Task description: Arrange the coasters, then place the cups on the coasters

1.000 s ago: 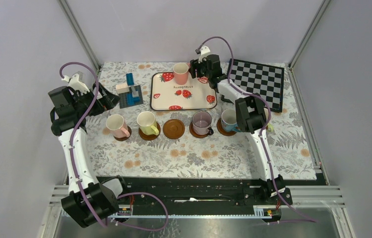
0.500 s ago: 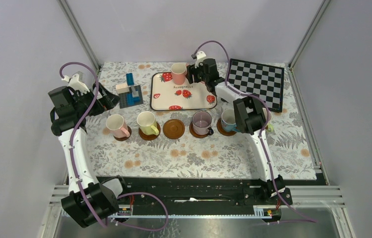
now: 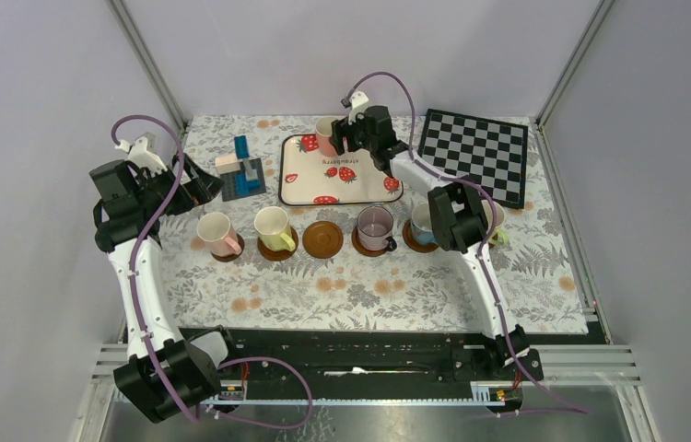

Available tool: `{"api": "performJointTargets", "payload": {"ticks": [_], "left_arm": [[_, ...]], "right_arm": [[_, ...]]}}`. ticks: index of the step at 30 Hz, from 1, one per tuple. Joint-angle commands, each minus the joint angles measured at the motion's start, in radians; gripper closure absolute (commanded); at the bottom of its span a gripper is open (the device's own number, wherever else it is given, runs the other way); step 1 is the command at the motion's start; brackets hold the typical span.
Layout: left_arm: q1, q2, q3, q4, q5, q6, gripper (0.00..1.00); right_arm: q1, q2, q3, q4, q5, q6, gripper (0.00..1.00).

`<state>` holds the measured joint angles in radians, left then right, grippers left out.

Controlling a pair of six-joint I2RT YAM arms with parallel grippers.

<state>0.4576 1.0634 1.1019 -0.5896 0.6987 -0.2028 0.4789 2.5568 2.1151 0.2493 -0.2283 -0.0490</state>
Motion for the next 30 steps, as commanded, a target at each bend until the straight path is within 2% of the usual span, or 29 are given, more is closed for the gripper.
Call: {"api": "performJointTargets", "payload": {"ticks": [1,5,8,11,14,20,25,30], "left_arm": [[0.005,0.003,0.011,0.029,0.041,0.027,0.01],[0.006,0.017,0.024,0.019,0.069,0.049,0.01],[0.001,0.039,0.054,-0.019,0.121,0.123,0.01],[-0.014,0.078,0.09,-0.08,0.132,0.207,0.01],[-0.046,0.114,0.124,-0.138,0.124,0.277,0.01],[-0.125,0.13,0.147,-0.151,0.071,0.299,0.01],[-0.131,0.143,0.156,-0.151,0.086,0.292,0.01],[-0.132,0.148,0.159,-0.151,0.099,0.291,0.01]], "right_arm": [[0.007,-0.069,0.058,-0.014,-0.037,-0.036,0.2],[-0.012,-0.144,-0.025,-0.027,-0.116,-0.095,0.06],[-0.054,-0.176,-0.023,-0.084,-0.227,-0.138,0.01],[-0.095,-0.143,0.068,-0.189,-0.333,-0.183,0.0],[-0.119,-0.096,0.156,-0.278,-0.377,-0.242,0.0],[-0.142,-0.007,0.265,-0.301,-0.458,-0.377,0.0],[-0.154,0.058,0.316,-0.297,-0.593,-0.502,0.0],[-0.154,0.132,0.393,-0.298,-0.581,-0.594,0.0]]}}
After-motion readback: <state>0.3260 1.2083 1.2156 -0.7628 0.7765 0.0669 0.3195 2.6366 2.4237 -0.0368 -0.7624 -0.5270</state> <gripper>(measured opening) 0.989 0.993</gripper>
